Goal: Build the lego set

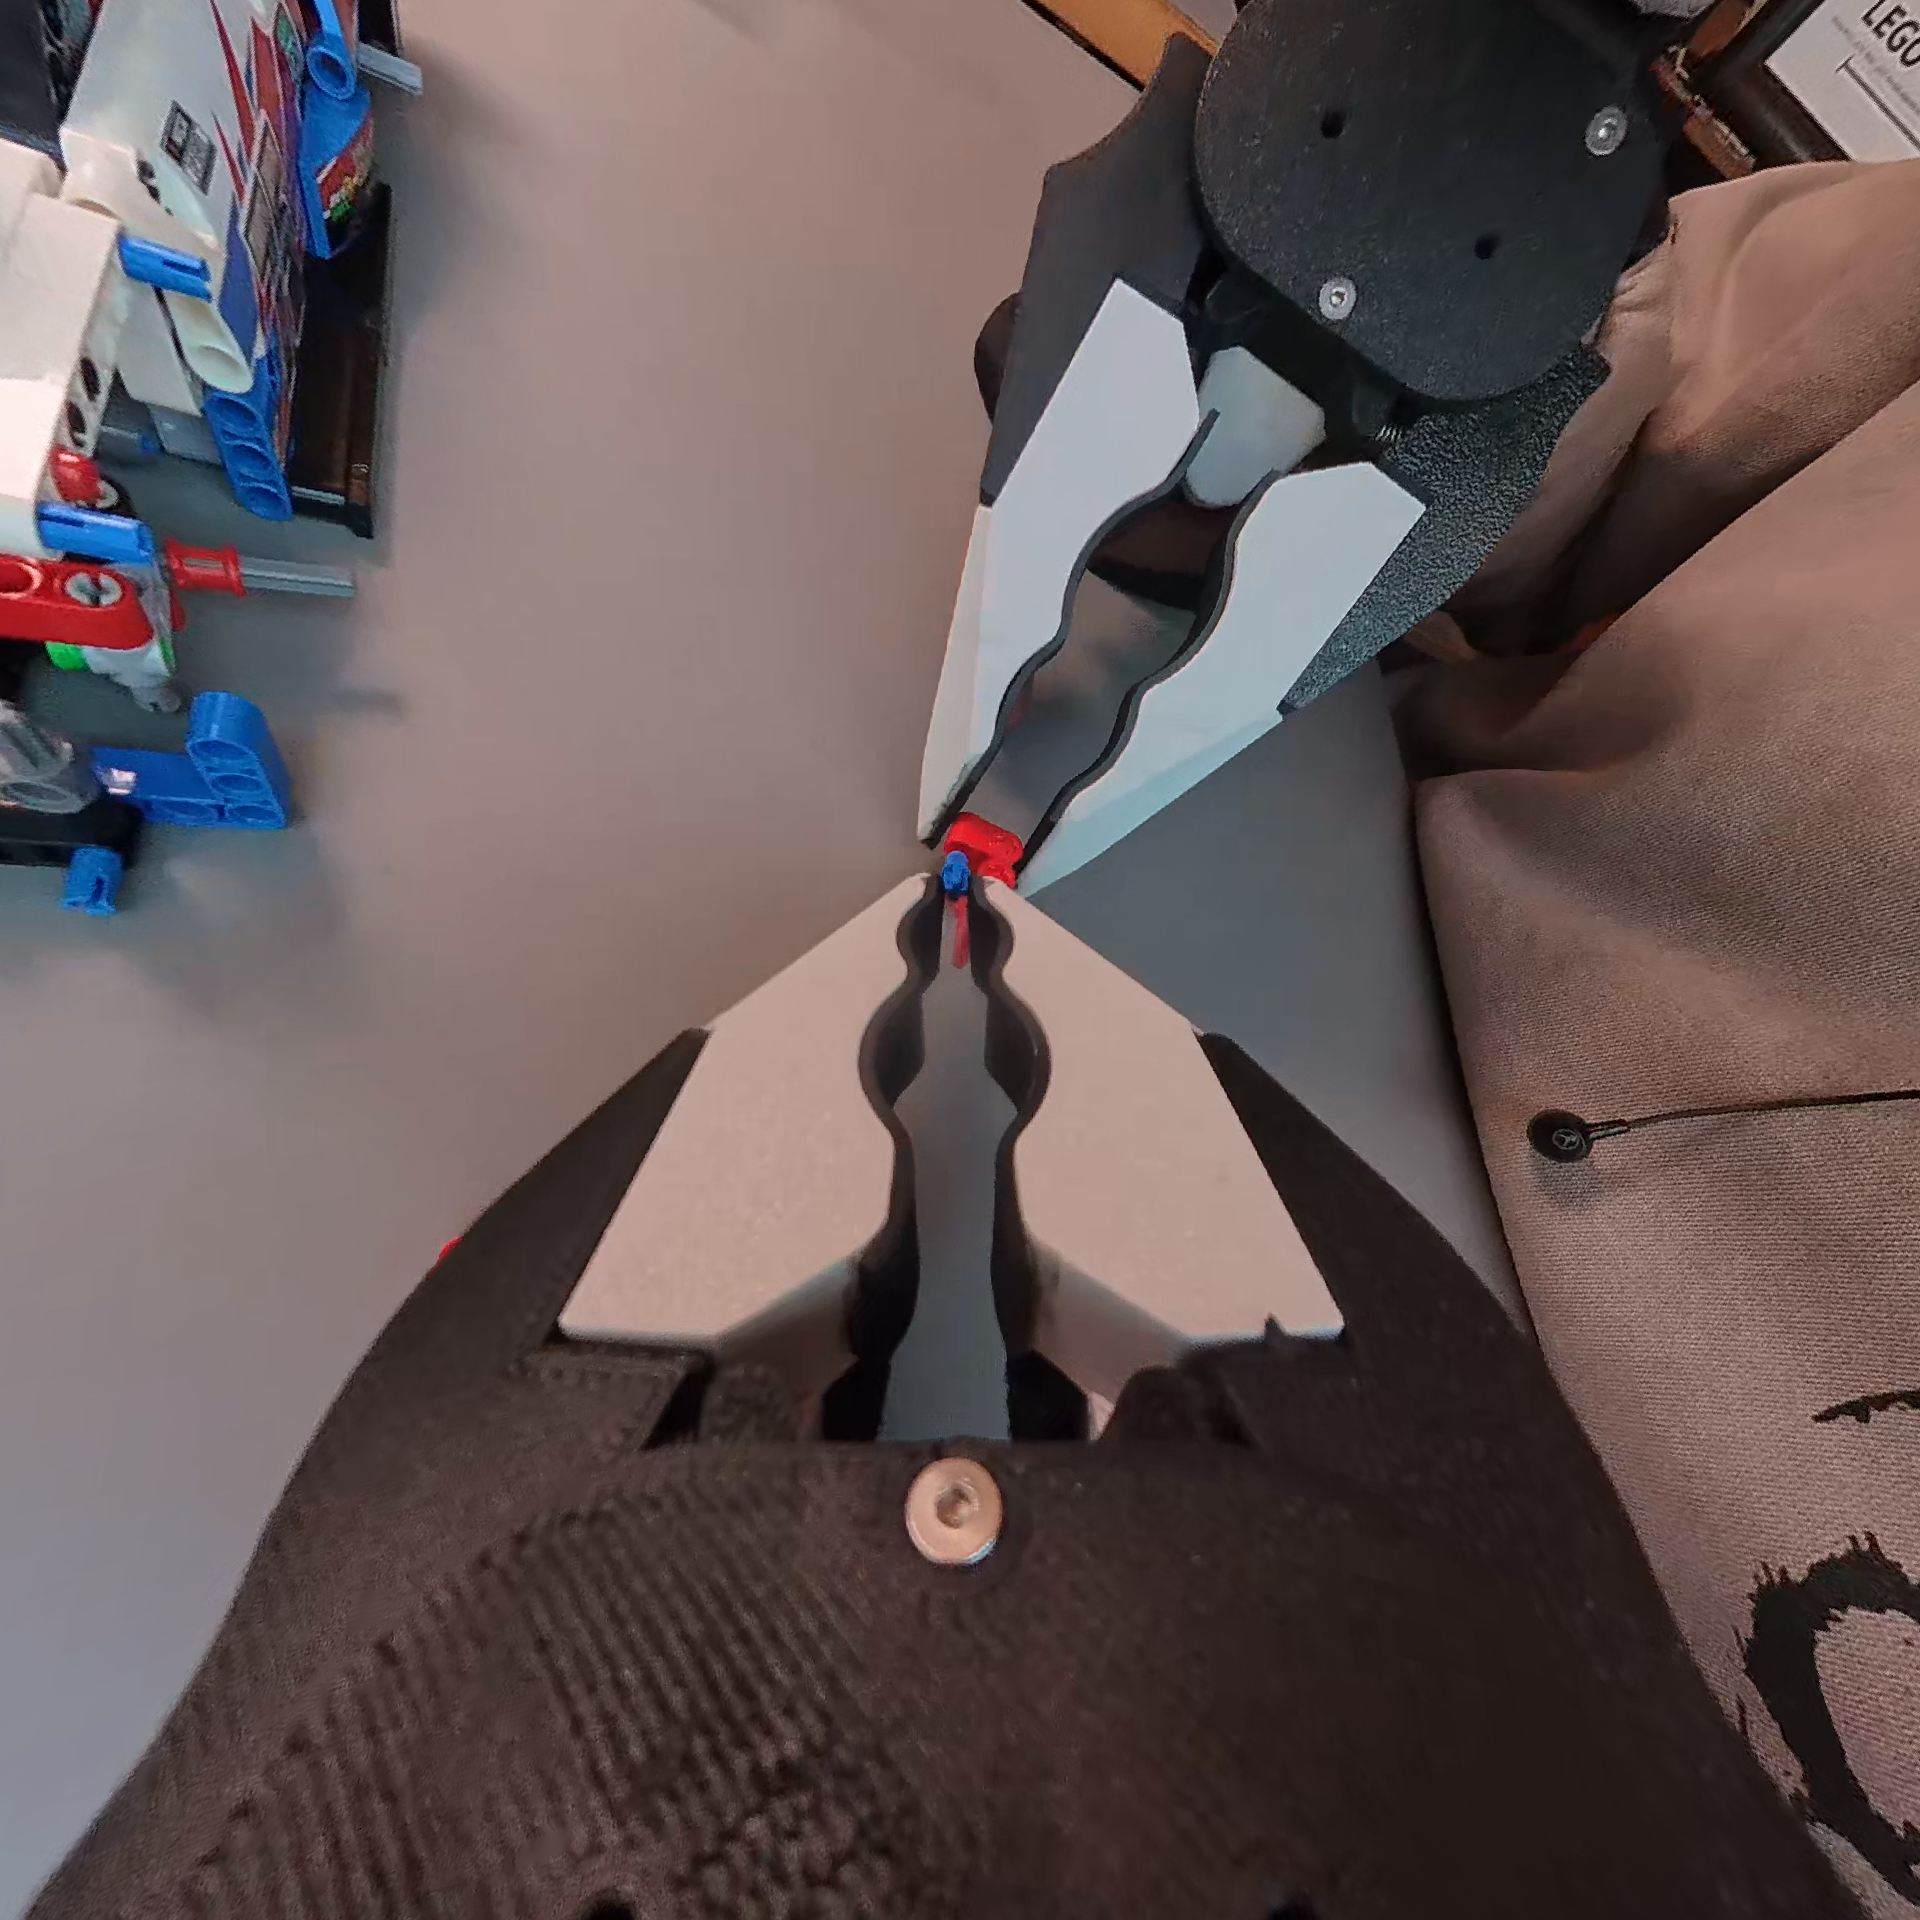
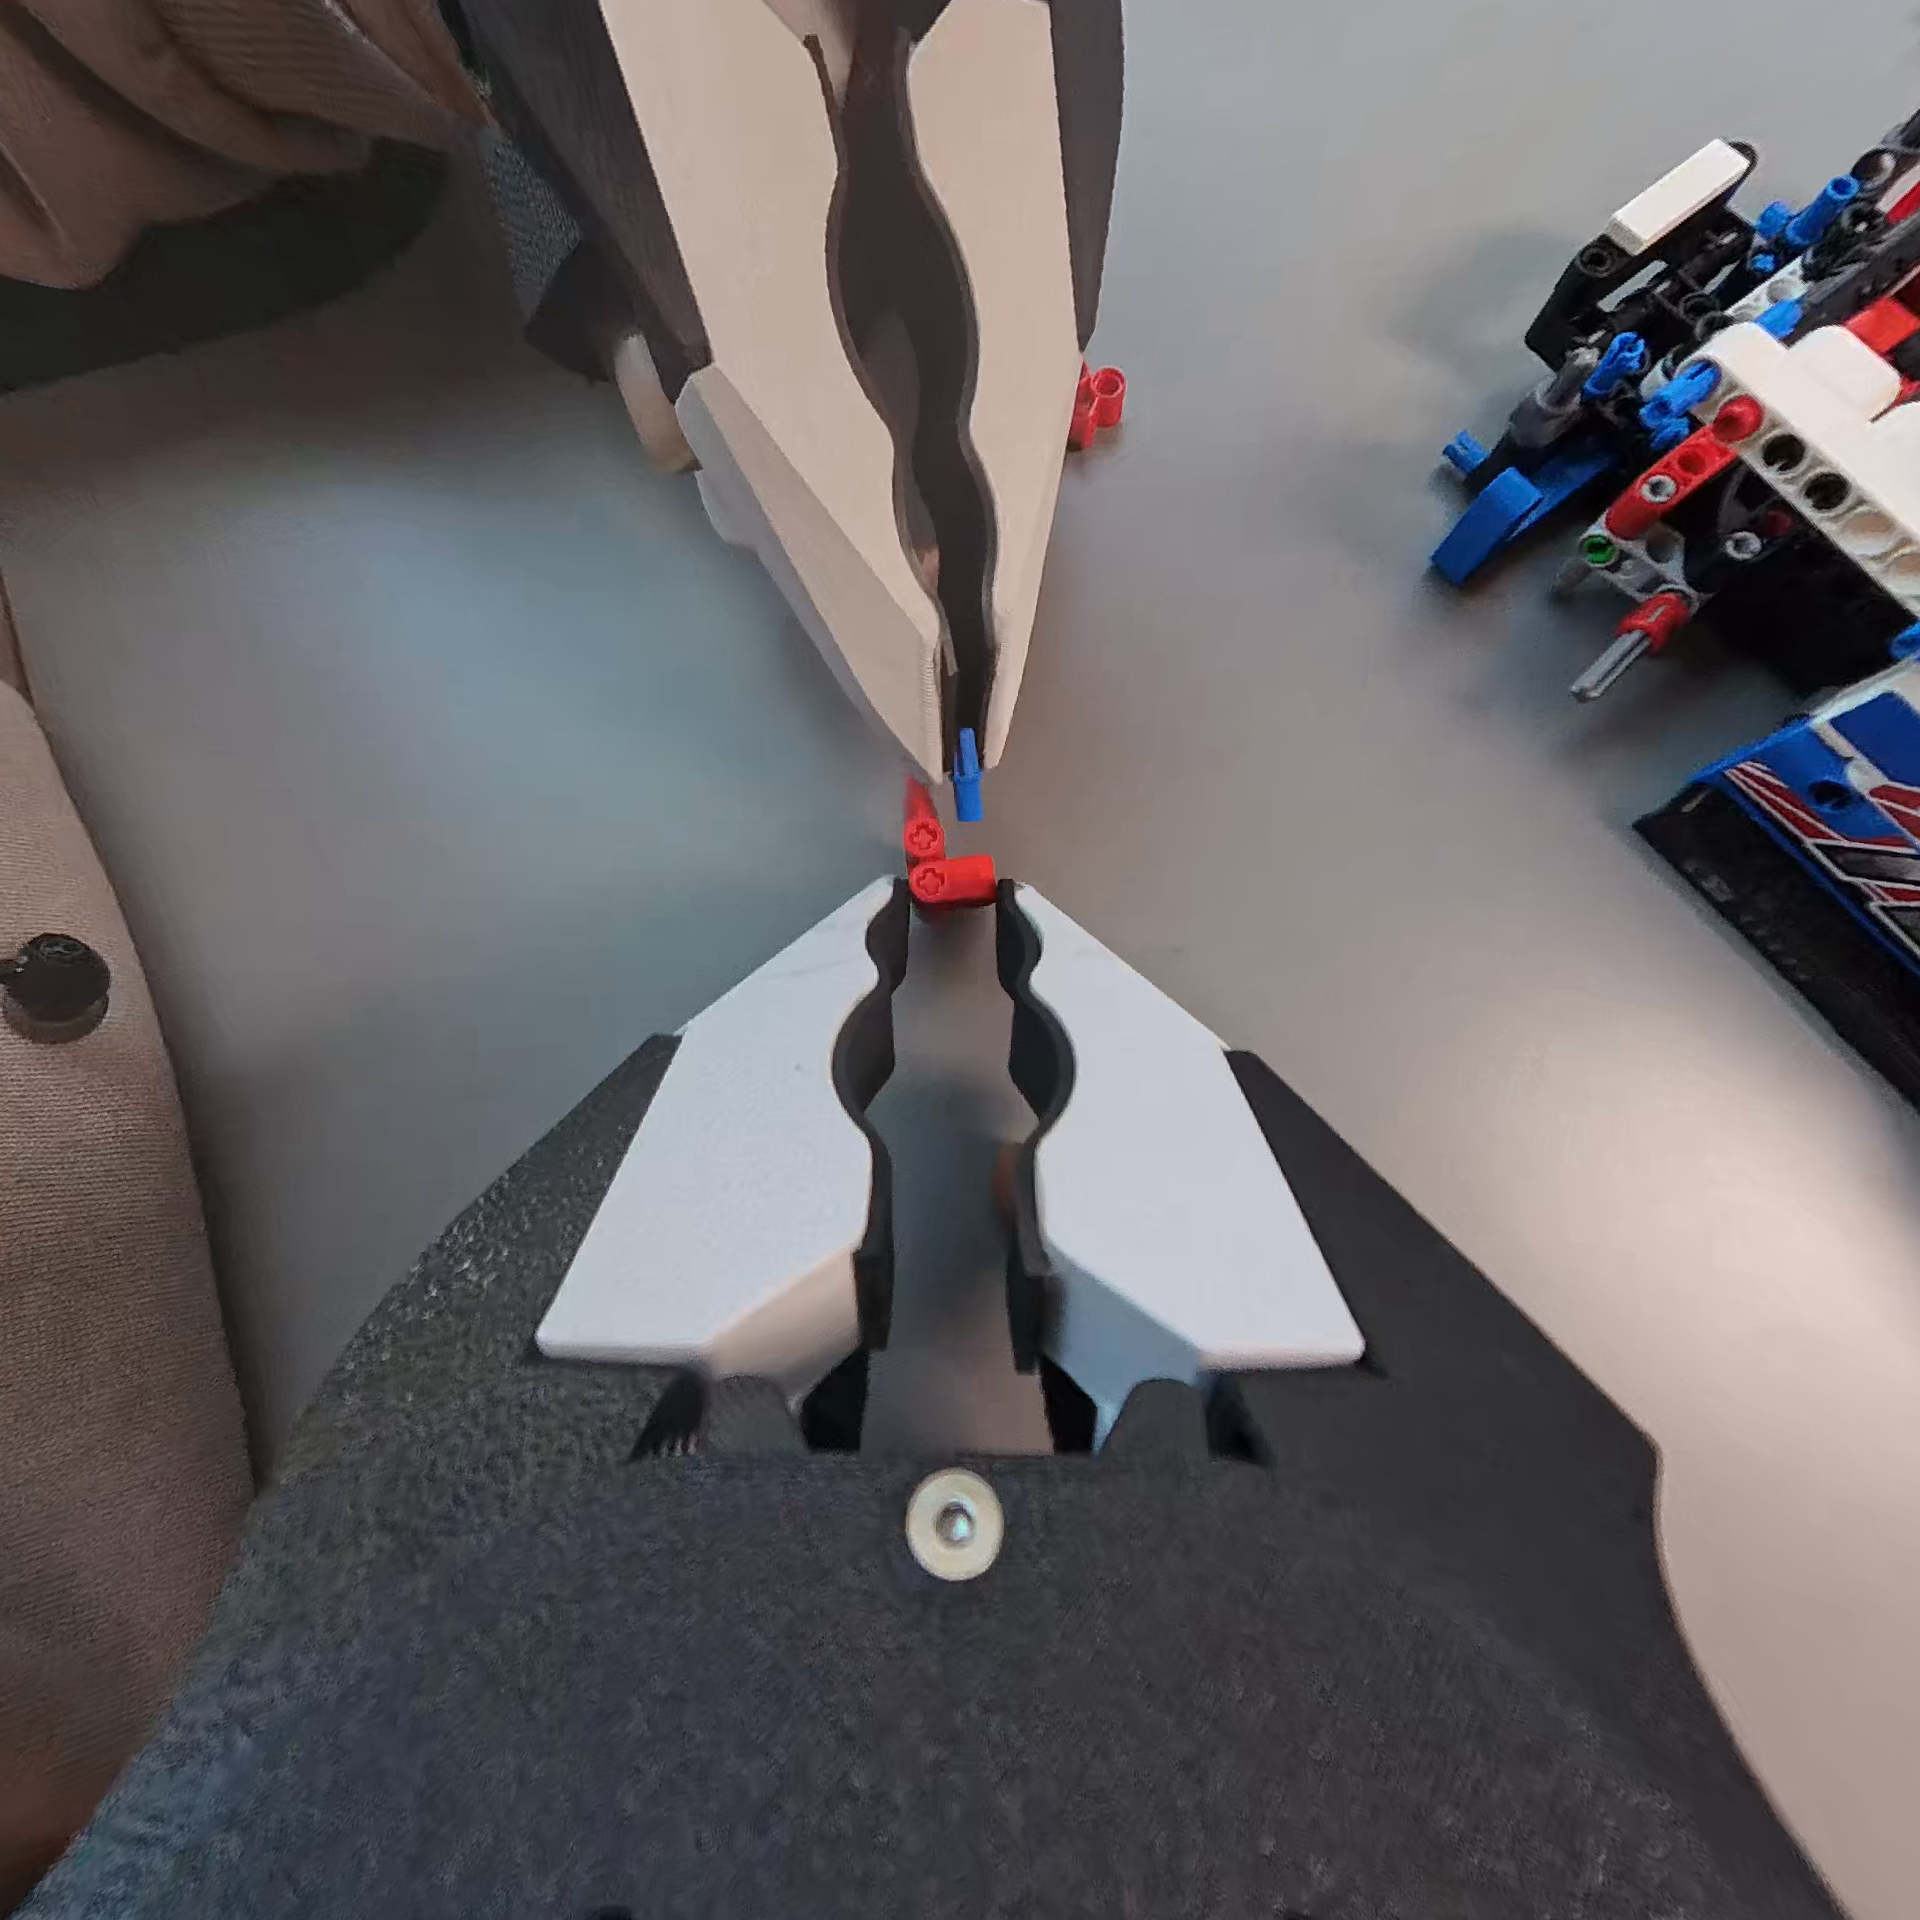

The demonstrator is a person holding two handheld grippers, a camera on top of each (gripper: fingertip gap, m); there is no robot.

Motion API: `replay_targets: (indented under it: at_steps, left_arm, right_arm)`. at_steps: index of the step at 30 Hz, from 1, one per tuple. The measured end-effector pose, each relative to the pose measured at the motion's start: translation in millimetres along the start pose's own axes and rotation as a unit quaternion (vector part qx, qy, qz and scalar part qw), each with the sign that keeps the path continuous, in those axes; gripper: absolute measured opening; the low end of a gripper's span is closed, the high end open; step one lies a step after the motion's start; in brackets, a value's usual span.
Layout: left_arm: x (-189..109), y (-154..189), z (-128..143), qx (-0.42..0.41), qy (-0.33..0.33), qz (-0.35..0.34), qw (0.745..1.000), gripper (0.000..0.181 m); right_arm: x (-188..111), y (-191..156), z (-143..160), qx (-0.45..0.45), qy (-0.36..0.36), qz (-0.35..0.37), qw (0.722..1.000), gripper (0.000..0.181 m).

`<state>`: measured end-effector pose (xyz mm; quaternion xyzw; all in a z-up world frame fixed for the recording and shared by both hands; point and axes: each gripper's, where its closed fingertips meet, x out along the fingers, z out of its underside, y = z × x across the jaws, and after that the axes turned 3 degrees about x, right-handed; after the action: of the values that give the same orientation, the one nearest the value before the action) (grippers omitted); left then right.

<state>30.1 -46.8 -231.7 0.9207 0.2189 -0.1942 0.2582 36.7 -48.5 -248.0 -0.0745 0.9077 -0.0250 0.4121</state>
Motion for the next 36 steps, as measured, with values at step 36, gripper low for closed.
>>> replay_targets:
  at_steps: [36]
  left_arm:
    - [-50.0, -3.9, -88.4, -0.148, 0.308, 0.065, 0.937, 0.021]
  right_arm:
    - [-57.9, 30.1, -90.6, -0.006, 0.326, 0.104, 0.940, 0.002]
